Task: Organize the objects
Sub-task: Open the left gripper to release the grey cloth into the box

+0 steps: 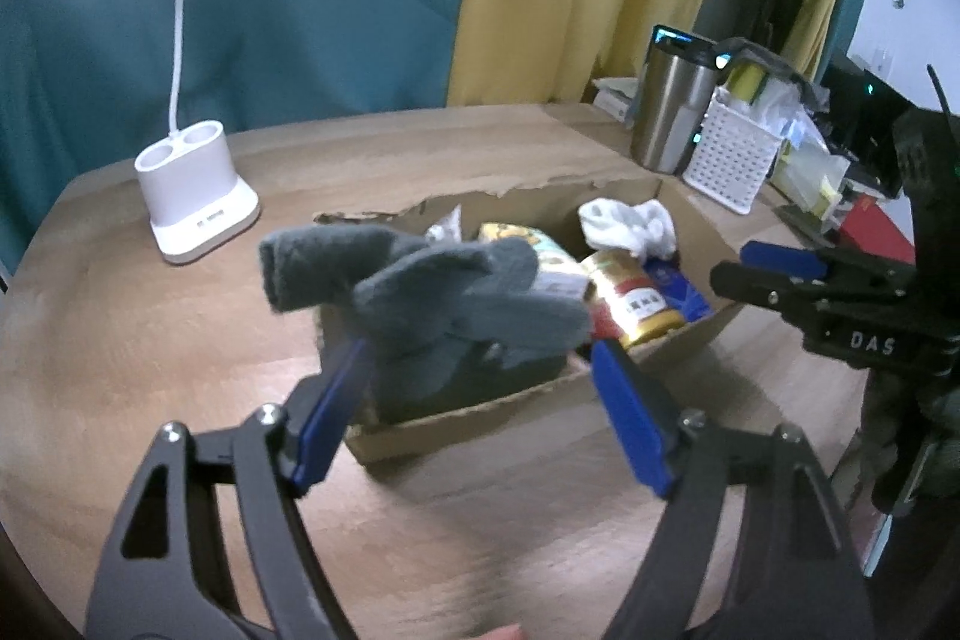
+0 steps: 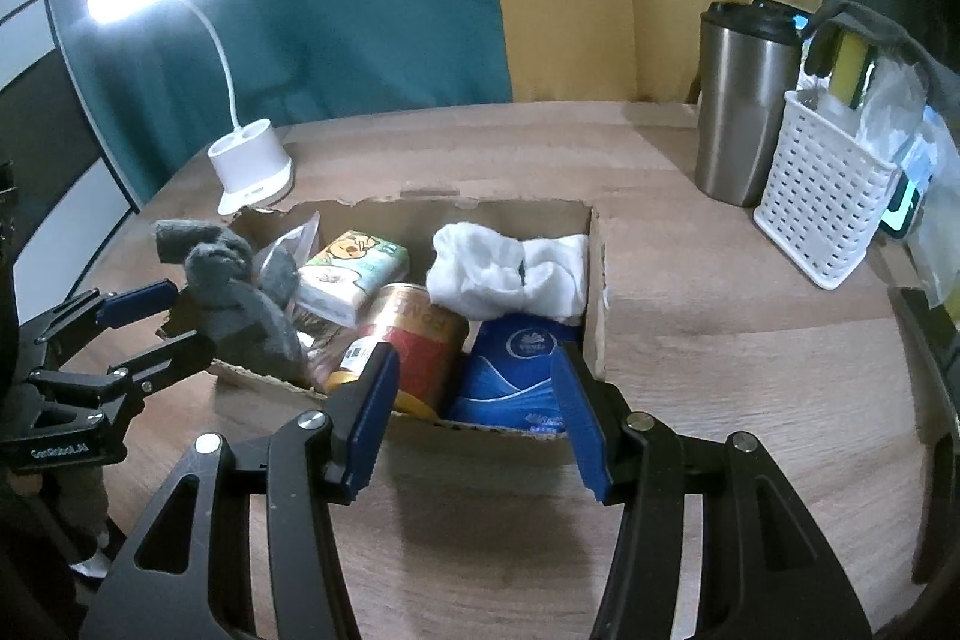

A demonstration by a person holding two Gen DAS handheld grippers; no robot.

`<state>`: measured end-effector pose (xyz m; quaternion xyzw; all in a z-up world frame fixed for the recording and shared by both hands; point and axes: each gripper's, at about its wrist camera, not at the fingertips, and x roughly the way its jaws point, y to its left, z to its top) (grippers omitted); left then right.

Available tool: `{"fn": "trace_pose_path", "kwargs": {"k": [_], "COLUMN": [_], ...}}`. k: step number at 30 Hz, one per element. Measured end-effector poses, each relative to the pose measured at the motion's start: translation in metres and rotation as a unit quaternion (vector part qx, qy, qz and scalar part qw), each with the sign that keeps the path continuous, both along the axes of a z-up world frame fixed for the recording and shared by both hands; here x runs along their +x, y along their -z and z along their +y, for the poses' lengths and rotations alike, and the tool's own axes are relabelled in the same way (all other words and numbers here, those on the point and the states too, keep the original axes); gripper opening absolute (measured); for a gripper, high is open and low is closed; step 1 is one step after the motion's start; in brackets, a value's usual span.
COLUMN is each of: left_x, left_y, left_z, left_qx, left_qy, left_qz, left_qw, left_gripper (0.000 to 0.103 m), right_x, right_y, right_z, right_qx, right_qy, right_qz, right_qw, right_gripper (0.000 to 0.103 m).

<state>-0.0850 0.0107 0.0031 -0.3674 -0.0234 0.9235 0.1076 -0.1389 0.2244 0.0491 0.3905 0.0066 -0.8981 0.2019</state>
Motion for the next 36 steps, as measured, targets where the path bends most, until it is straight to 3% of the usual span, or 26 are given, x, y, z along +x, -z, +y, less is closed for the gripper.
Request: {"fn": "trace_pose_path", "kwargs": {"k": [28, 36], "left_x": [0.057, 0.070], "left_y": [-0.026, -0.022], "left_z": [-0.004, 0.004], "left_qx": [0.046, 0.031], "left_qy": [-0.060, -0.060], "left_qz": [0.025, 0.012], "left_qw": [0.9969, 0.9976], "left_gripper": [0.078, 0.078], "right_x": [0.039, 0.057], "right_y": [-0.014, -0.018], "right_z": [0.000, 0.008], "right_qx": [0.015, 0.015], "right_qy": [-0.023, -0.015], "right_qz": [0.031, 0.039], "right_qw": [0.999, 0.999], "right_gripper": [0.056, 0.056]}}
